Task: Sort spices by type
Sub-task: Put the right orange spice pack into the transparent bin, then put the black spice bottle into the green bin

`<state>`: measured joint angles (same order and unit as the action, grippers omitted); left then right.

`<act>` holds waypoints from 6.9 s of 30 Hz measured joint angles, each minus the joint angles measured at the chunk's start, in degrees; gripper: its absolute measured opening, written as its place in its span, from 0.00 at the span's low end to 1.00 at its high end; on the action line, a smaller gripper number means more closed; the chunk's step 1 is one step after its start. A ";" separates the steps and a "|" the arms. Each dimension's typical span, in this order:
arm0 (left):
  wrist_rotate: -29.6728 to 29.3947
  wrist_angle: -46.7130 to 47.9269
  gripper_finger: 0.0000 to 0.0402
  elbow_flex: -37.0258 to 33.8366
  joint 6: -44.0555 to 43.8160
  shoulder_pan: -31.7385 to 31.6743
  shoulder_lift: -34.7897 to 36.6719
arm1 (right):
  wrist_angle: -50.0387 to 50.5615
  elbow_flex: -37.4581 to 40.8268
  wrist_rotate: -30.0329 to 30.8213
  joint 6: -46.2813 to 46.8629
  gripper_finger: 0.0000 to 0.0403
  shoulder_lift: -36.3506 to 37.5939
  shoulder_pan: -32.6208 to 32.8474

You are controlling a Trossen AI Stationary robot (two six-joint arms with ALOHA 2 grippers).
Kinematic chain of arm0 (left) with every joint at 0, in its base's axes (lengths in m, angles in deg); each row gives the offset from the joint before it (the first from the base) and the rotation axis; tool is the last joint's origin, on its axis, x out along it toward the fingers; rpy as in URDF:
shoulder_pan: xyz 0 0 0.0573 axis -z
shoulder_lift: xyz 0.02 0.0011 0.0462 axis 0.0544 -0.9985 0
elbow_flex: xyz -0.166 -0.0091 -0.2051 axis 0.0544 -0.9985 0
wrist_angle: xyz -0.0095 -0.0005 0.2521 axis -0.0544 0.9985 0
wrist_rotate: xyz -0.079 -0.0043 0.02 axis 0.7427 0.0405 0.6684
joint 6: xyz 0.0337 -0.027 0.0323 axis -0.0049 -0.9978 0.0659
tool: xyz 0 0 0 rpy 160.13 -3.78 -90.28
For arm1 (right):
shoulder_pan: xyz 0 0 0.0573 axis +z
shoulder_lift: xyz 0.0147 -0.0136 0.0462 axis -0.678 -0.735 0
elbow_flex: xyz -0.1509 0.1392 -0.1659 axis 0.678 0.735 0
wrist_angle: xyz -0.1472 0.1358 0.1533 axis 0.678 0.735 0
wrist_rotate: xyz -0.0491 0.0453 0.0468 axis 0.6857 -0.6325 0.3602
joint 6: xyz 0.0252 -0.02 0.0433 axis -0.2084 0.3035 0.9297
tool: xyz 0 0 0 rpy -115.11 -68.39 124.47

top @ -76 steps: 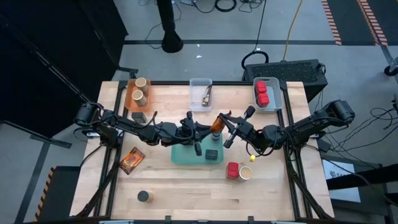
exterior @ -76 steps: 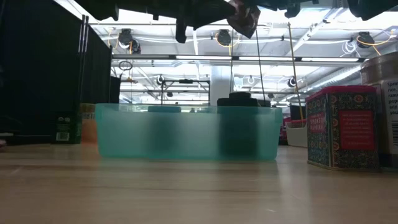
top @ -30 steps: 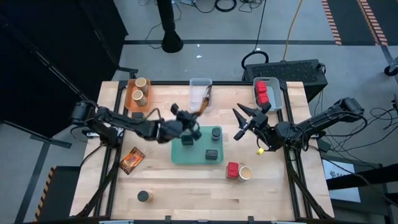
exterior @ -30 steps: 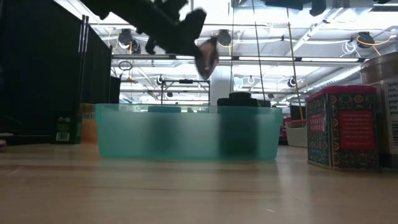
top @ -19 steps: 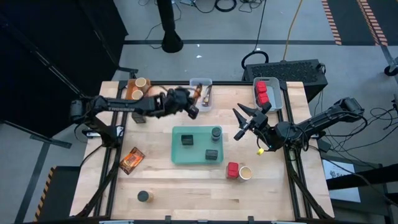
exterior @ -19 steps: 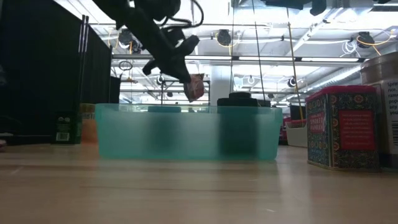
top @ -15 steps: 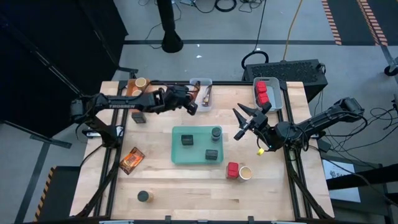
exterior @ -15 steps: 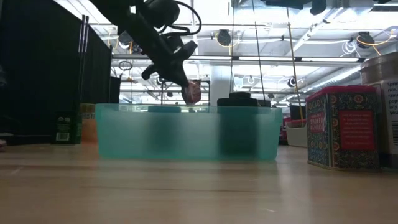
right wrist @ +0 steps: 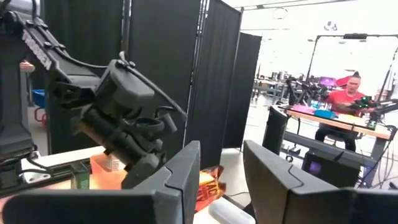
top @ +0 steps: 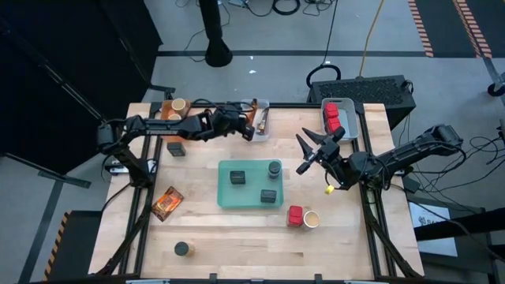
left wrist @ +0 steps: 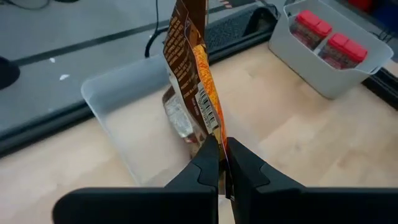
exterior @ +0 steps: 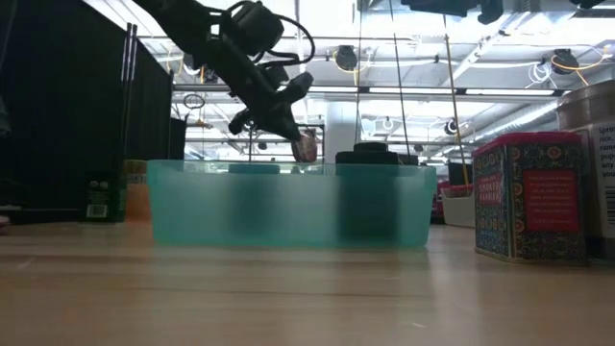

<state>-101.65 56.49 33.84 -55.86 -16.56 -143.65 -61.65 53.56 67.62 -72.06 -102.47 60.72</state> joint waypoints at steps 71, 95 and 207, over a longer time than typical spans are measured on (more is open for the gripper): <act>2.50 -6.66 0.22 -0.04 0.08 -2.86 -4.31 | -0.83 0.00 -0.17 -4.55 0.27 -0.04 -1.19; -0.47 13.65 0.26 0.00 7.08 21.22 13.74 | 2.56 -0.15 0.07 -2.08 0.27 -0.04 2.55; 14.71 59.41 0.43 16.92 -39.34 75.78 8.24 | 113.82 -55.01 -24.30 73.10 0.28 -23.70 13.98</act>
<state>-86.94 115.90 50.76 -95.19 59.22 -135.41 52.16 -1.45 43.32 1.04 -126.16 74.70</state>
